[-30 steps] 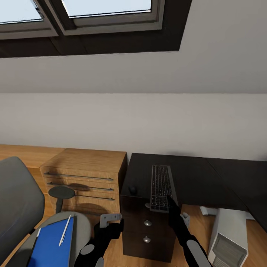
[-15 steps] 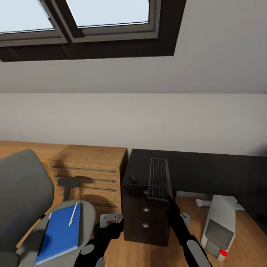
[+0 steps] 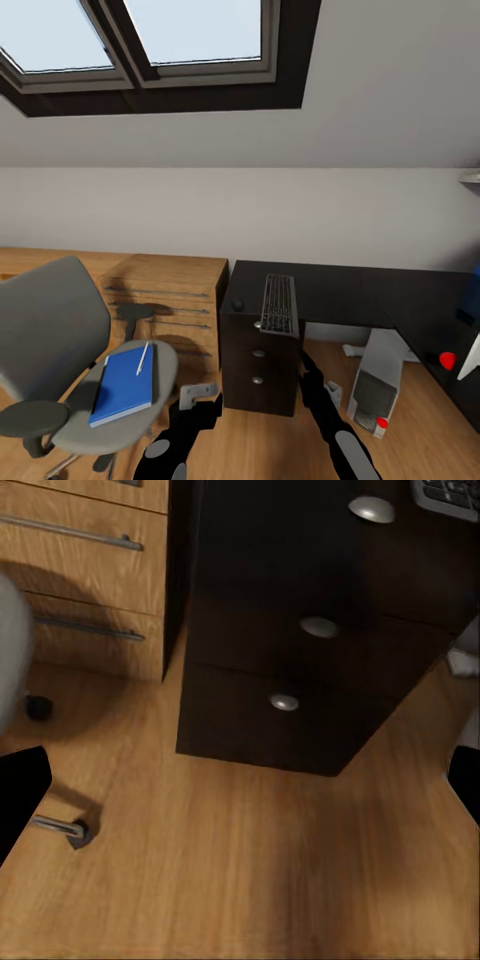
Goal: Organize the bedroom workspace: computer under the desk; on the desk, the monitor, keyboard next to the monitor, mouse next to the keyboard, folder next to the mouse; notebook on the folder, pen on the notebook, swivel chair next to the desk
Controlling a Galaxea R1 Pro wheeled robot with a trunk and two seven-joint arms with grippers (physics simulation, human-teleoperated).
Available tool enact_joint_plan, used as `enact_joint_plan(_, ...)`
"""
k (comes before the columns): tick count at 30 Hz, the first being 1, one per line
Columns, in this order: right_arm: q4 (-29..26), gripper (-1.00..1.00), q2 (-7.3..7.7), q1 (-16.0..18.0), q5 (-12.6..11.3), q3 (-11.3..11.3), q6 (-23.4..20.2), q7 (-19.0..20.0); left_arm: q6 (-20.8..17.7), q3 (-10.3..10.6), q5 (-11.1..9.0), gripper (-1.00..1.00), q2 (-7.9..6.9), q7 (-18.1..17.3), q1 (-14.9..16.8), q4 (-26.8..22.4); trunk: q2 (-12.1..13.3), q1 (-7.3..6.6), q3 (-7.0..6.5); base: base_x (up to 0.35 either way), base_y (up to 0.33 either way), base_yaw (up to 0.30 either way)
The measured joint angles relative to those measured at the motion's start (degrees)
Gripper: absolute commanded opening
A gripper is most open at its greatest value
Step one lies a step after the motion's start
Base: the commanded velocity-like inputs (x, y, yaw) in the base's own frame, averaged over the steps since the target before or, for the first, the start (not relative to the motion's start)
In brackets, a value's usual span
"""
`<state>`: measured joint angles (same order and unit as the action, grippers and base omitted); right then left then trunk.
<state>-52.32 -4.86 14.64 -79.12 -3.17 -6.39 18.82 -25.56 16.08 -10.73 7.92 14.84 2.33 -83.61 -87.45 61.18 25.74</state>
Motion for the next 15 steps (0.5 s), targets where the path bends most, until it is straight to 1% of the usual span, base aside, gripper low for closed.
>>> enact_joint_plan(7,-1.4,1.00,0.07,0.0,0.0,0.0,0.0,0.0,0.0,0.0,0.0,1.00,0.00,0.0,0.0,0.0,0.0,0.00,0.00,-0.306,-0.179,0.000)
enact_joint_plan(11,-4.0,1.00,0.04,-0.2,0.1,0.0,0.1,-0.3,0.0,0.0,0.0,1.00,0.00,0.0,0.0,0.0,0.0,0.00,0.00,-0.296,-0.201,0.000)
enact_joint_plan(15,-8.2,1.00,-0.04,-1.7,0.1,0.0,0.2,-1.4,0.0,0.0,0.1,1.00,-0.02,0.0,0.0,0.0,0.0,0.00,0.00,-0.293,-0.204,0.000)
